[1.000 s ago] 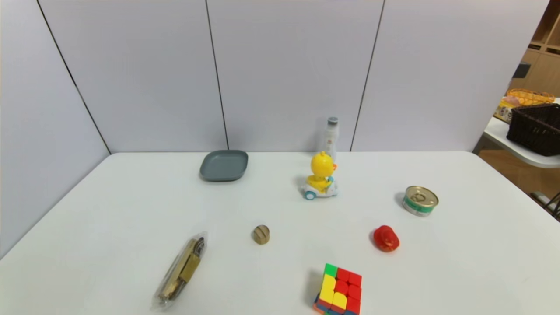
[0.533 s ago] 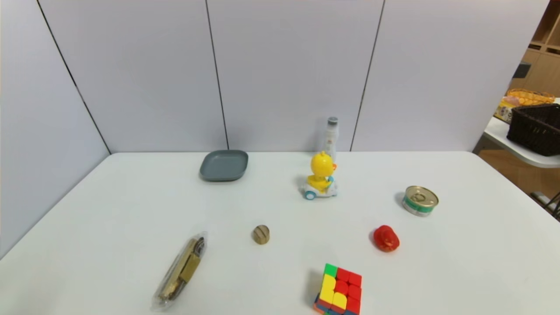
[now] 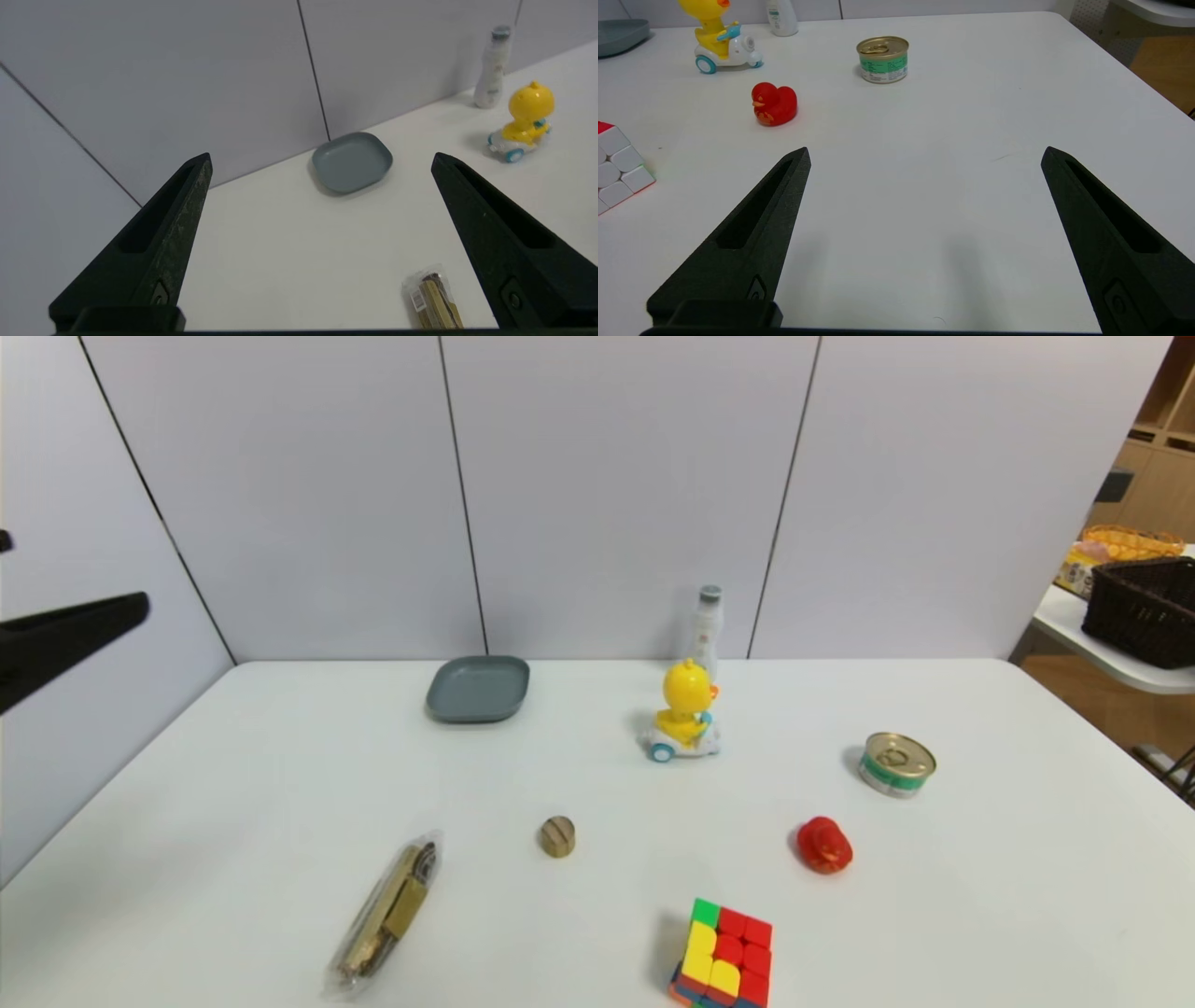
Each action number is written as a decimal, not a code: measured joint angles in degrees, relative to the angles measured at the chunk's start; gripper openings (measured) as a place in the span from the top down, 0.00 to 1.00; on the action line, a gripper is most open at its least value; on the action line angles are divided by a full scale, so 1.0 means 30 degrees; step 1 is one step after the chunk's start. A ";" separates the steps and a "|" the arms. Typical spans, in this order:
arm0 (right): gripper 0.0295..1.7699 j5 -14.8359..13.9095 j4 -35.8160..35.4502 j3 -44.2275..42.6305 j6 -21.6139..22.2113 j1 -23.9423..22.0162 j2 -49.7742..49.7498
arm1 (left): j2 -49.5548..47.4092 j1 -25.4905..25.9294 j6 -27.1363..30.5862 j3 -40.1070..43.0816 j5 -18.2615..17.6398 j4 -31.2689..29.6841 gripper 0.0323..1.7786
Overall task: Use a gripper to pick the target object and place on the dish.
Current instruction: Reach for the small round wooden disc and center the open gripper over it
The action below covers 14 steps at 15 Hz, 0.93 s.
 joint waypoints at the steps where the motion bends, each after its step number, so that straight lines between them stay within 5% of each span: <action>1: 0.03 0.0000 0.0000 0.0000 0.0000 0.0000 0.0000 | 0.0837 -0.0423 0.0333 -0.0219 -0.0431 0.0349 0.05; 8: 0.03 0.0008 0.0008 0.0000 0.0000 0.0000 0.0000 | 0.5734 -0.5449 0.0573 -0.1398 -0.0622 0.1451 0.05; 14: 0.03 0.0000 0.0008 0.0000 0.0000 0.0000 0.0000 | 0.9114 -0.7473 0.0618 -0.1634 -0.0329 0.3040 0.05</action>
